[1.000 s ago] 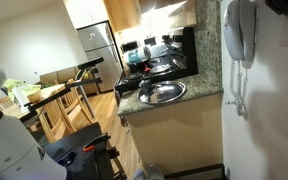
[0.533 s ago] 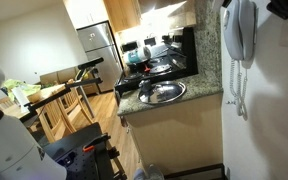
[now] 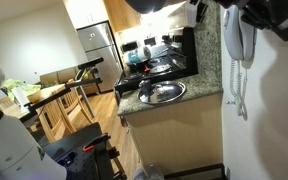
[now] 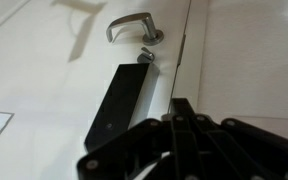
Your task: Turn on the light switch
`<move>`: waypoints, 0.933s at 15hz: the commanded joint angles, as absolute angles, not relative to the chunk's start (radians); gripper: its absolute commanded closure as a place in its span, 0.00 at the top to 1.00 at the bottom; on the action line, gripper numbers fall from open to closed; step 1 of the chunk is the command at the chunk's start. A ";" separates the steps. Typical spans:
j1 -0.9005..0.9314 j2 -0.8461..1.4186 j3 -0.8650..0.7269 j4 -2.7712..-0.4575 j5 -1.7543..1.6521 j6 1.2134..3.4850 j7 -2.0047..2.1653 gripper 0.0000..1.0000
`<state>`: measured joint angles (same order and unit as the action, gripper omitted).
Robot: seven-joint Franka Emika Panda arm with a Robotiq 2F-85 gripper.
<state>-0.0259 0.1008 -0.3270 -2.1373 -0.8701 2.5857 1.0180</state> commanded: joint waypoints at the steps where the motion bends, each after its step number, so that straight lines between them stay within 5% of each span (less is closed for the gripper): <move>1: -0.057 -0.052 -0.274 -2.273 -1.102 2.608 1.174 0.00; 14: -0.015 -0.326 -0.126 -2.520 -1.488 2.582 1.435 0.00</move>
<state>-0.0227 -0.2651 -0.1508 -2.4640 -1.4345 2.5945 1.3879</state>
